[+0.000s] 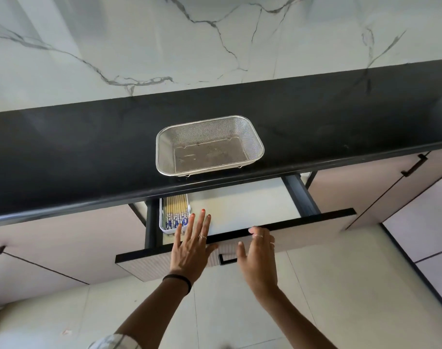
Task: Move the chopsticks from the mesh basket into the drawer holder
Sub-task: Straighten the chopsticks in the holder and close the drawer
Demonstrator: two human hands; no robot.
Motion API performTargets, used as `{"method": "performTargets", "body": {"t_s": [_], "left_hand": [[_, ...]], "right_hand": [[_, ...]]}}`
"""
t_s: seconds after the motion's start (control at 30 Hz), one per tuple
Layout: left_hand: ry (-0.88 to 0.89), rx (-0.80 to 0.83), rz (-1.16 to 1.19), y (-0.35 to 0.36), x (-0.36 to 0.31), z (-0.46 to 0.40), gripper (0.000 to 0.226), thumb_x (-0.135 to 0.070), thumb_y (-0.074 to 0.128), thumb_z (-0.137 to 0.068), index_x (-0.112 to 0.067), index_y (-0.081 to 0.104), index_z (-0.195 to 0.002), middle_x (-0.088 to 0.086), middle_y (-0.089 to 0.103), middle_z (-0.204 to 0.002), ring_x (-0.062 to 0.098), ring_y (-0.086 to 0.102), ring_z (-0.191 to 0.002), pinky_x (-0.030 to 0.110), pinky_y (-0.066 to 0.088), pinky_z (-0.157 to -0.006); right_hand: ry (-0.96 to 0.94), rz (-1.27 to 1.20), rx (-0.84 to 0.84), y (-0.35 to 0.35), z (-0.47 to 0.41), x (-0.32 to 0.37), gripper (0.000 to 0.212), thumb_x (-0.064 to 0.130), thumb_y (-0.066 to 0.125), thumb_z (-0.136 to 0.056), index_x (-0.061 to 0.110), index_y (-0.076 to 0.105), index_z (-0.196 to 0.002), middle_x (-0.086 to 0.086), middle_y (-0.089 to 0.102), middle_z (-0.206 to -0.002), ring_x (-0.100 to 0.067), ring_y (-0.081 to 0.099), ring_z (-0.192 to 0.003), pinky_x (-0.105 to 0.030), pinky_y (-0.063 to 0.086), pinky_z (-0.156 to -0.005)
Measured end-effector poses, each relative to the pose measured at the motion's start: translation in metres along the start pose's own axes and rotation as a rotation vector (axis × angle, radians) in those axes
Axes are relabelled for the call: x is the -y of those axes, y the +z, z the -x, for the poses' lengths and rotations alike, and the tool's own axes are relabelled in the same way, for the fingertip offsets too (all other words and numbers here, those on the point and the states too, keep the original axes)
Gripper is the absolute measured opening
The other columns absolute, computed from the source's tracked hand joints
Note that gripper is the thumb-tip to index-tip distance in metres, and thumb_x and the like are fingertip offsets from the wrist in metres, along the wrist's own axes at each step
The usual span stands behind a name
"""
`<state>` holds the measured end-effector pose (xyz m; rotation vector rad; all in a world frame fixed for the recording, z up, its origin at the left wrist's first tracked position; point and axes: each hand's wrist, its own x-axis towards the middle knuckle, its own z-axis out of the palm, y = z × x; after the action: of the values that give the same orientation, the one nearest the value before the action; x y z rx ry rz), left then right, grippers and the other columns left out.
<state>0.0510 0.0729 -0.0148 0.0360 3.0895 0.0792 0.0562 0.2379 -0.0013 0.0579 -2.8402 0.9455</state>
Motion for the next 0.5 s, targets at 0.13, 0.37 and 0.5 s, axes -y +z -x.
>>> {"method": "performTargets", "body": {"t_s": [0.13,0.37,0.5], "left_hand": [[0.177,-0.141,-0.129,-0.015,0.005,-0.018,0.080,-0.039,0.077,-0.077,-0.011,0.040,-0.143,0.011,0.032,-0.150,0.026,0.034,-0.137,0.048,0.034,-0.108],[0.380,-0.165,-0.464,-0.019,0.013,-0.054,0.086,-0.005,0.062,-0.080,-0.016,0.014,-0.152,0.007,0.012,-0.158,0.026,0.016,-0.144,0.044,0.015,-0.115],[0.342,-0.223,-0.371,-0.024,0.022,-0.079,0.080,-0.012,0.066,-0.082,-0.014,0.024,-0.150,0.007,0.020,-0.157,0.024,0.025,-0.142,0.042,0.026,-0.114]], "right_hand": [[0.246,-0.141,0.127,0.005,-0.021,0.000,0.053,0.016,0.059,-0.091,-0.006,0.040,-0.135,-0.018,0.044,-0.138,-0.031,0.042,-0.130,-0.034,0.035,-0.107],[0.250,-0.254,0.182,0.013,-0.055,0.001,0.065,0.013,0.054,-0.093,-0.001,0.021,-0.147,-0.017,0.028,-0.154,-0.027,0.031,-0.142,-0.028,0.028,-0.113],[0.205,-0.252,0.249,0.021,-0.077,-0.008,0.065,0.015,0.053,-0.094,-0.001,0.021,-0.148,-0.015,0.027,-0.156,-0.024,0.031,-0.143,-0.025,0.029,-0.112]]}}
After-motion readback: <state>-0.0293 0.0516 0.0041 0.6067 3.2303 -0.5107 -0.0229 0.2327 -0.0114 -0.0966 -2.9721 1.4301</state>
